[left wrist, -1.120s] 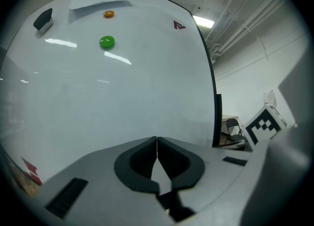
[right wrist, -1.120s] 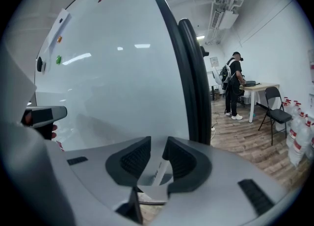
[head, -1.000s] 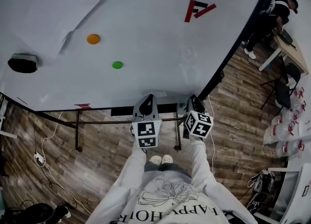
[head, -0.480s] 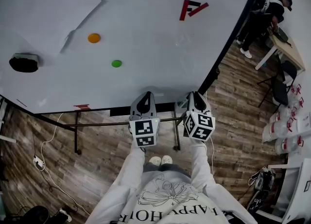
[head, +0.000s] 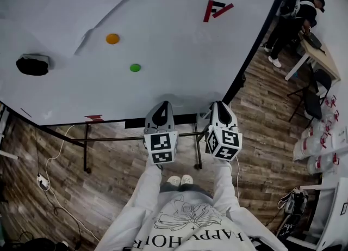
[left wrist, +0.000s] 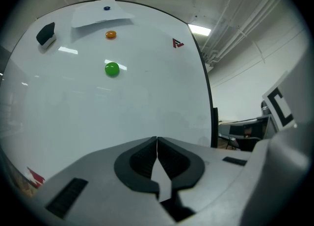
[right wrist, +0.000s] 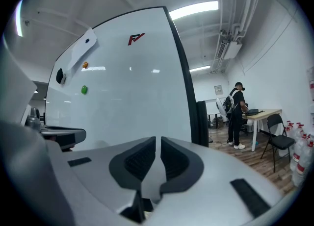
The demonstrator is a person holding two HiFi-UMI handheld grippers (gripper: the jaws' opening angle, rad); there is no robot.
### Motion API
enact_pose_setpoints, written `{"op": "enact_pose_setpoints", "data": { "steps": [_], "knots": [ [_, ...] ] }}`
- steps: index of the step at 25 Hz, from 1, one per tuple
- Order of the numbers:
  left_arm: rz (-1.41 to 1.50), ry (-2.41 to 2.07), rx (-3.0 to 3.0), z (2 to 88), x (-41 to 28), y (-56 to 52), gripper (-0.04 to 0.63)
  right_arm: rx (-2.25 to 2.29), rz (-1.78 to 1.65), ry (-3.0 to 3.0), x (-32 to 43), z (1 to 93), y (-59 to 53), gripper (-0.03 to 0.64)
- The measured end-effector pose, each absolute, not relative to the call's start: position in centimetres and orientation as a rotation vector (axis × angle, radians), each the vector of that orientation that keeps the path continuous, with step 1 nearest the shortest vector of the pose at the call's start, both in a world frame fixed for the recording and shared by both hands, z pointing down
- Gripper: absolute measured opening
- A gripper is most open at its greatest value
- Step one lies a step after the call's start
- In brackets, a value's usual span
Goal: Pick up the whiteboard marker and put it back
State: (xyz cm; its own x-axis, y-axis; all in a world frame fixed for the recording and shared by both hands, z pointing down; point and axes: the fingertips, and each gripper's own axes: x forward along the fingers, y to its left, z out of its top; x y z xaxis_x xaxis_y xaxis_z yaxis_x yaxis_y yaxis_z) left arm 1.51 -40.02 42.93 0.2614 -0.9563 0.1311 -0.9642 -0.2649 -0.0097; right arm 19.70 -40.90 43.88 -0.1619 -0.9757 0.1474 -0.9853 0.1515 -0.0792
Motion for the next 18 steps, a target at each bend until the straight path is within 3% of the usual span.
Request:
{"op": "enact_pose_setpoints", "data": {
  "steps": [18],
  "knots": [
    [0.141,-1.872,2.450,41.8,1.1,-38.4,0.006,2.001,0.219,-2.341,19.4,43.5,-39.2,0.021]
  ]
}}
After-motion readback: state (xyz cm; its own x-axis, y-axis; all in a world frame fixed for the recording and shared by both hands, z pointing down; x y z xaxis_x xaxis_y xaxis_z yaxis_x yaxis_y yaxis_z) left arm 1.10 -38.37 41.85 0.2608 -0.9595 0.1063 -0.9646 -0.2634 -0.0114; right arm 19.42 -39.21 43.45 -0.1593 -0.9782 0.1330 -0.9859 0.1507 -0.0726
